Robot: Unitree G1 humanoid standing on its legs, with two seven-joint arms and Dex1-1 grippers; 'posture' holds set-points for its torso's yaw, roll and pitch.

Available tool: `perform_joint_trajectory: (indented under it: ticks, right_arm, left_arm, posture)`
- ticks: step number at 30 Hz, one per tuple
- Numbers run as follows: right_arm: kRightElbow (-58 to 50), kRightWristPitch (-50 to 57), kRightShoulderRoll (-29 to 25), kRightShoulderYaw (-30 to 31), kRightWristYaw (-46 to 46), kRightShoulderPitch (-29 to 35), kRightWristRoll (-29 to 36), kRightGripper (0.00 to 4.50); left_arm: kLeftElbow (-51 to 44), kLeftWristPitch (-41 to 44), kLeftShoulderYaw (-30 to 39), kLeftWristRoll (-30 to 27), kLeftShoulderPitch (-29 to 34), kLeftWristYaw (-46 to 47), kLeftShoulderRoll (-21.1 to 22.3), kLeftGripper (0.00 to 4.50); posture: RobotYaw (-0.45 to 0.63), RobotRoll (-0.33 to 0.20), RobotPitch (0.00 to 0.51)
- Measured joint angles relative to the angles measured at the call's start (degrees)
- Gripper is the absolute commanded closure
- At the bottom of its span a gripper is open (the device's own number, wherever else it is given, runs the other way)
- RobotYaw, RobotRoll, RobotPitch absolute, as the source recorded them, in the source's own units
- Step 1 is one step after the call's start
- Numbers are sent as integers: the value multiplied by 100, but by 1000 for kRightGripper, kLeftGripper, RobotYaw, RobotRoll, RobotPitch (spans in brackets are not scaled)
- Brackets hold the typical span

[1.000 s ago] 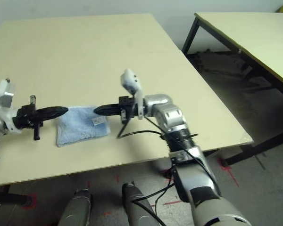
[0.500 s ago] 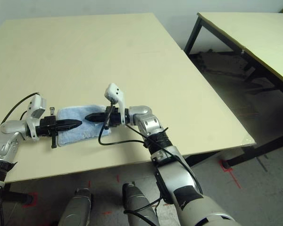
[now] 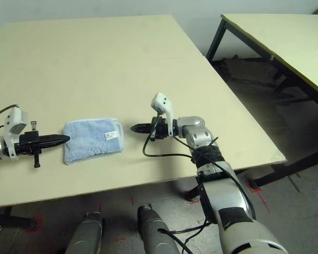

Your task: Fold the towel and set it aside.

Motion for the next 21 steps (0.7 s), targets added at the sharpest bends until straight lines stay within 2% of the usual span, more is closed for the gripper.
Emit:
perform_joint_trajectory:
  ticks: [3,8,16,21]
  right_arm:
    - [-280,169,174,-68,6,-212,113,4500]
    - [-393,134,852,86,-137,-332,85,4500]
    - [912,-633,1726,295,-551,-292,-296,4500]
    - [1358,-928,1784,290,-619,-295,-431,4500]
  left_arm:
    - [-91,172,3,-66,-259,74,-63,4457]
    - [-243,339,-136,-43,-784,370,-539,4457]
    - [598,-38,-544,472,-1154,745,-1217,4457]
    - [919,-201,-669,696,-1161,821,-1312,4457]
  posture:
    - [47,0,149]
    - [40,0,146]
    - [48,0,151]
    - [46,0,157]
